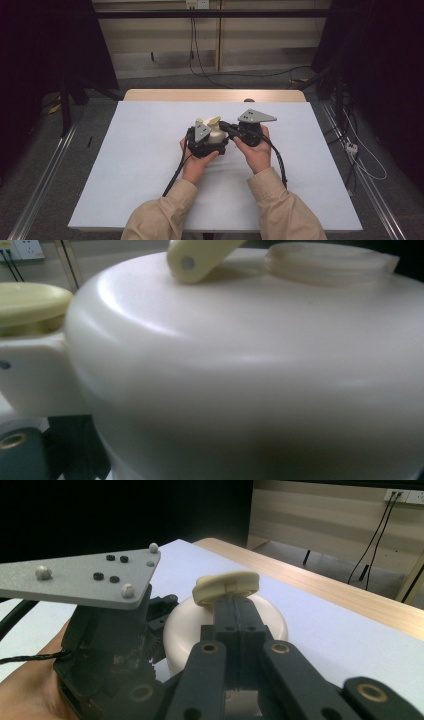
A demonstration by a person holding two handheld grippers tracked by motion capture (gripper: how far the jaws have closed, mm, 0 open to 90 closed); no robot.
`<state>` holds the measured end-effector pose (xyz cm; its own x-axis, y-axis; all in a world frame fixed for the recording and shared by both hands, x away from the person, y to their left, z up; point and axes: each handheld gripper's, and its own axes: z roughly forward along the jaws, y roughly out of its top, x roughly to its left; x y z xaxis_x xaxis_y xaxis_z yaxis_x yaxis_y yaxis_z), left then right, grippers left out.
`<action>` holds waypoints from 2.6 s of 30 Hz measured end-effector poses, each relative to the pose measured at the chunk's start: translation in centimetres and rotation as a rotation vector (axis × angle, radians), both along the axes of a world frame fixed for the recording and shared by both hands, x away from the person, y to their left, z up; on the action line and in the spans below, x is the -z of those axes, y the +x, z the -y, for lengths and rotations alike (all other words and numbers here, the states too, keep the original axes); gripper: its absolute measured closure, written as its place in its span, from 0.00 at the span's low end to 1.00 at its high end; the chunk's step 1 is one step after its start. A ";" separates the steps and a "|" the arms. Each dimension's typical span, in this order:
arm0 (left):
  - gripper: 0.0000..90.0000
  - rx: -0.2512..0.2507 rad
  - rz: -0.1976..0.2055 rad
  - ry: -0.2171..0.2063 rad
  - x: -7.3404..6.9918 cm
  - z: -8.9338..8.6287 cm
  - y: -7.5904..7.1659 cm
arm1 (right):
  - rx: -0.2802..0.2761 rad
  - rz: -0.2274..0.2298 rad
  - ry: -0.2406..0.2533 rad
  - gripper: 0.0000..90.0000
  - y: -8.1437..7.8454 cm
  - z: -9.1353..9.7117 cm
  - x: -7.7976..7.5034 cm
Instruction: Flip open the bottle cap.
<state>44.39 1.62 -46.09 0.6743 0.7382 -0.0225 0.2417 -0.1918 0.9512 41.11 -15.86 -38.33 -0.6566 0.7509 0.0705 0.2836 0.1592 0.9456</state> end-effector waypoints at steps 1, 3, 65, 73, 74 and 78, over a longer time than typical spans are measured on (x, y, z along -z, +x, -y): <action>0.06 -0.002 -0.001 -0.004 0.0 0.0 0.0 | -0.002 0.002 -0.002 1.00 0.0 -0.1 0.0; 0.06 -0.002 0.000 -0.001 0.0 0.0 0.0 | -0.002 0.005 0.002 1.00 0.0 -0.2 -0.1; 0.06 -0.006 0.005 0.001 0.0 0.1 -0.1 | -0.030 0.040 0.023 1.00 1.5 -1.3 -0.8; 0.06 -0.004 0.009 0.009 0.0 0.1 0.0 | -0.030 0.044 0.028 1.00 1.7 -1.4 -0.8; 0.06 -0.004 0.009 0.009 0.0 0.1 0.0 | -0.028 0.044 0.026 1.00 1.7 -1.4 -0.8; 0.06 -0.005 0.009 0.009 0.0 0.1 0.0 | -0.030 0.045 0.025 1.00 1.7 -1.5 -0.8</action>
